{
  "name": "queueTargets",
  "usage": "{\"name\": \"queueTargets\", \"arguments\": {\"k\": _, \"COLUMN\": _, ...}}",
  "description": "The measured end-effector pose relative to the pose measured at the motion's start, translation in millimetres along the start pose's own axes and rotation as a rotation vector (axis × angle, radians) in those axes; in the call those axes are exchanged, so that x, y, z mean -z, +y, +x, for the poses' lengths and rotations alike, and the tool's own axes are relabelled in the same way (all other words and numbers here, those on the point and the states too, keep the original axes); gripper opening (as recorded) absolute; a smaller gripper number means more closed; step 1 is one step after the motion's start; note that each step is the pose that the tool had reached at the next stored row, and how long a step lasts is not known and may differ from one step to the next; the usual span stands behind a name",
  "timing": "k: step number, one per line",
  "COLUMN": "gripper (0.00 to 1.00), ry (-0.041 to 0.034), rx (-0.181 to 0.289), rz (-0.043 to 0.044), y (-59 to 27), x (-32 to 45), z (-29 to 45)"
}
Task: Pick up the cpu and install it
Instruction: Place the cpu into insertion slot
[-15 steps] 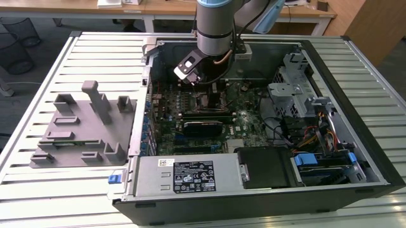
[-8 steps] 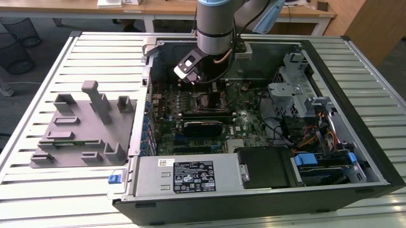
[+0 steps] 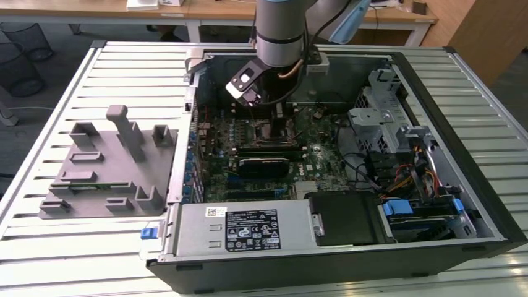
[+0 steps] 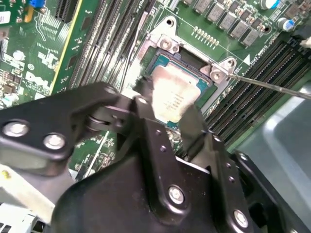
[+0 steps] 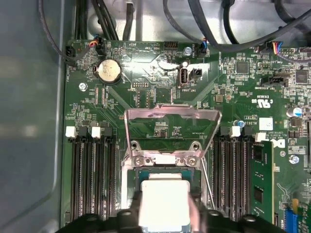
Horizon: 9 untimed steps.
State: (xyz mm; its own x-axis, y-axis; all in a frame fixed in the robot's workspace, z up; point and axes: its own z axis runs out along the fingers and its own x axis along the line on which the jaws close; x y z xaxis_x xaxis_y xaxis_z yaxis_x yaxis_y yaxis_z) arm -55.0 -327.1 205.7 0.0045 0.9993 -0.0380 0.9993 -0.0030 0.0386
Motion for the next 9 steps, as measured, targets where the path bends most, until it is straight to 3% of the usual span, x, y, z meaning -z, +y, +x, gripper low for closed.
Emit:
{"name": "queueTargets", "arguments": {"k": 1, "gripper": 0.47, "ry": 0.0003, "rx": 0.000, "rz": 0.0000, "y": 0.0, "x": 1.0, "z": 0.0}}
{"name": "queueTargets", "arguments": {"k": 3, "gripper": 0.35, "ry": 0.0035, "rx": 0.000, "rz": 0.0000, "y": 0.2, "x": 3.2, "z": -0.1}}
{"name": "queueTargets", "arguments": {"k": 4, "gripper": 0.35, "ry": 0.0057, "rx": 0.000, "rz": -0.0001, "y": 0.2, "x": 4.3, "z": -0.2}}
{"name": "queueTargets", "arguments": {"k": 9, "gripper": 0.12, "ry": 0.0156, "rx": -0.001, "rz": 0.0000, "y": 0.4, "x": 9.8, "z": -0.4}}
